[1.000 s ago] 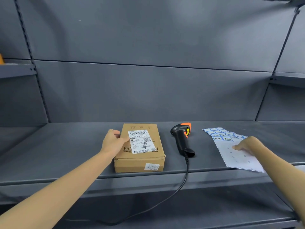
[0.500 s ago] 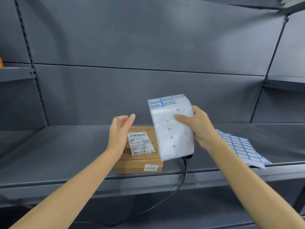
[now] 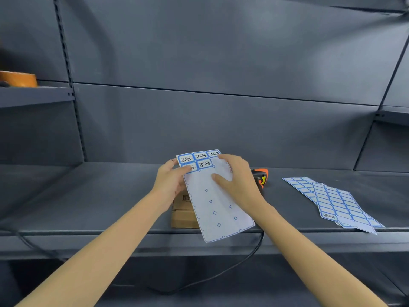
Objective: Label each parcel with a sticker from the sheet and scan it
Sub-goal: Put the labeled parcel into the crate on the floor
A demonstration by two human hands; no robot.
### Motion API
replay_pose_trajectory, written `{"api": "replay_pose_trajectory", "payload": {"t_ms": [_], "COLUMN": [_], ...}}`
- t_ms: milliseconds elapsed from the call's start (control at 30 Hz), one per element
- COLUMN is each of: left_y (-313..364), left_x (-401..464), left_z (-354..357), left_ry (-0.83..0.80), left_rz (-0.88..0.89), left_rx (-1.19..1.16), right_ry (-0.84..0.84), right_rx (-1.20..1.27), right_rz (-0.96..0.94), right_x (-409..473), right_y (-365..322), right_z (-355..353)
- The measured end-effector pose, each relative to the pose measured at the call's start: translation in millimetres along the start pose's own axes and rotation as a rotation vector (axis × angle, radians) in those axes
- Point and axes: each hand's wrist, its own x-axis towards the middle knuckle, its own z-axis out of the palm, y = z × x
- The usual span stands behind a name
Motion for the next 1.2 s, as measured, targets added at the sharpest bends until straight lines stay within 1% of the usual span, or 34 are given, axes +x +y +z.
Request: {"api": "replay_pose_trajectory", "payload": {"t_ms": [100,167,367,433,500,567,667,733,800,833,867,900,967,1033,1133,1200], "left_y": [0,0,-2,-2,-3,-3,-3,-2,1,2,3,4,6,7,7,7], "left_x": [-1,-1,-1,0,0,1,0,-1,-2,-3,-4,-4,-6,-8,-7,-5], "left_z": [3,4,3,3,3,3,0,-3,-7,-9,-11,-12,-13,-13,-8,-6], "left_ry": [-0.048,-0.066,-0.072,-0.064,-0.053,-0.044,-0.018,-0.006,0.004,0.013,0.019,0.020,0.009,-0.003,0.007,0.033], "left_rz": [-0.015,-0.026,-0.051,-0.050,-0.045,-0.042,-0.042,-0.044,-0.049,-0.053,-0.058,-0.064,-0.070,-0.072,-0.102,-0.137], "left_rx": [0.043,0.051,0.052,0.048,0.054,0.069,0.101,0.107,0.095,0.084,0.072,0.063,0.052,0.033,0.001,-0.034], "right_ry": [-0.014,-0.005,0.008,0.006,-0.006,-0.002,0.070,0.092,0.074,0.067,0.055,0.036,0.008,0.018,0.002,-0.043], "right_rx": [-0.245,-0.307,-0.284,-0.222,-0.121,0.051,0.324,0.578,0.884,0.997,1.048,1.045,0.945,0.750,0.375,0.228], "right_rz": [-0.167,-0.197,-0.170,-0.139,-0.080,0.038,0.231,0.375,0.533,0.590,0.613,0.603,0.525,0.436,0.279,0.172], "right_x": [7,10,10,8,5,4,5,7,8,8,8,8,7,6,4,2], "right_y": [-3,-5,-10,-10,-9,-9,-11,-10,-7,-5,-3,-1,-1,-4,-11,-16], "right_z": [8,12,12,11,11,10,6,2,-4,-6,-8,-8,-4,3,10,13]}}
